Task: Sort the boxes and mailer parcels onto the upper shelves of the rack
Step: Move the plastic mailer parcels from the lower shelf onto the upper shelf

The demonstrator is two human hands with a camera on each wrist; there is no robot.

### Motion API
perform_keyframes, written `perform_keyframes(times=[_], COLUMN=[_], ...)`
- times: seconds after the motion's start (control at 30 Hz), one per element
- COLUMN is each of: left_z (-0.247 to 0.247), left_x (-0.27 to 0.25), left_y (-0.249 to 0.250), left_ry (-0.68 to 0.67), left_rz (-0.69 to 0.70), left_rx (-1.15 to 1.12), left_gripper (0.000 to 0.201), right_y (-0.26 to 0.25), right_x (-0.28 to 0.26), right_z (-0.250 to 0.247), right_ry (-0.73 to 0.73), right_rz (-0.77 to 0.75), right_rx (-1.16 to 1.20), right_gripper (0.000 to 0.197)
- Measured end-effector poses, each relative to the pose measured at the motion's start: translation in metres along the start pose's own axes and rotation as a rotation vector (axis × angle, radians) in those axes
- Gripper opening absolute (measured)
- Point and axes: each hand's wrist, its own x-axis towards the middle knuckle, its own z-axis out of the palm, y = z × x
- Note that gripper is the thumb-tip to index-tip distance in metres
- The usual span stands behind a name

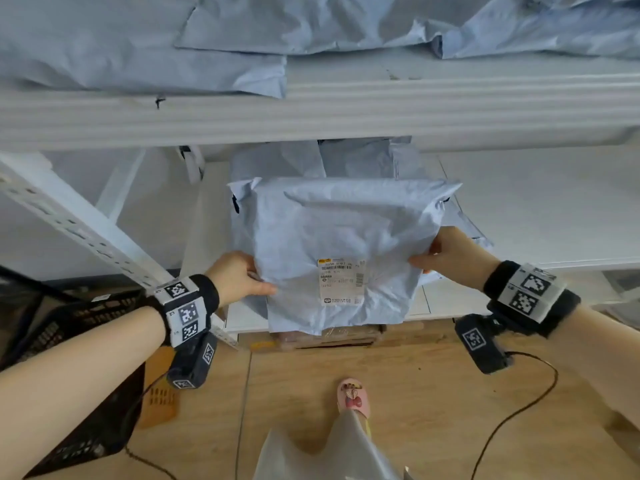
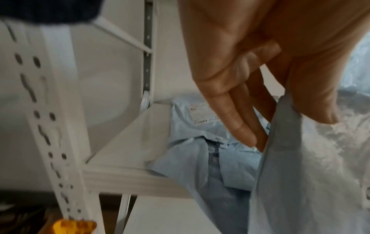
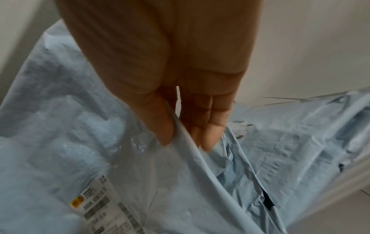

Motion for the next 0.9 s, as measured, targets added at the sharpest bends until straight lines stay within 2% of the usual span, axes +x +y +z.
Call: perform_keyframes(times=[0.1, 0.2, 0.3, 0.4, 0.5, 0.6, 0.7, 0.83, 0.9], left_z=[-0.017, -0.040, -0.065, -0.089, -0.110, -0.130, -0.151, -0.168, -0.173], left_x=[-0.021, -0.042, -0.063, -0.084, -0.102, -0.114, -0.122, -0.122, -0.117], left_y=[0.015, 0.035, 0.054, 0.079, 0.105, 0.134, 0.164, 0.199, 0.215], left_ry=[0.114, 0.188, 0.195, 0.171, 0.187, 0.252, 0.353, 0.490, 0.520], left_rz=[0.092, 0.177, 0.224, 0.314, 0.378, 0.432, 0.500, 0.499, 0.498], left_rx=[0.020, -0.082, -0.252, -0.337, -0.380, -0.374, -0.423, -0.466, -0.462], left_gripper=[0.020, 0.025, 0.022, 0.025, 0.025, 0.025, 0.036, 0.050, 0.044], right_y=[-0.019, -0.039, -0.060, -0.078, -0.096, -0.118, -0.142, -0.166, -0.174], right_x=[-0.026, -0.051, -0.074, -0.095, -0.110, -0.117, -0.121, -0.110, -0.102], right_z=[-0.013, -0.030, -0.045, -0.056, -0.065, -0.084, -0.110, -0.143, -0.158], right_ry=[0.082, 0.191, 0.259, 0.222, 0.233, 0.279, 0.341, 0.436, 0.479], right_rz=[-0.059, -0.130, -0.206, -0.234, -0.230, -0.252, -0.322, -0.333, -0.312], right_rx=[0.006, 0.056, 0.106, 0.119, 0.129, 0.163, 0.220, 0.349, 0.347], right_gripper=[0.013, 0.012, 0.016, 0.021, 0.016, 0.015, 0.018, 0.031, 0.040])
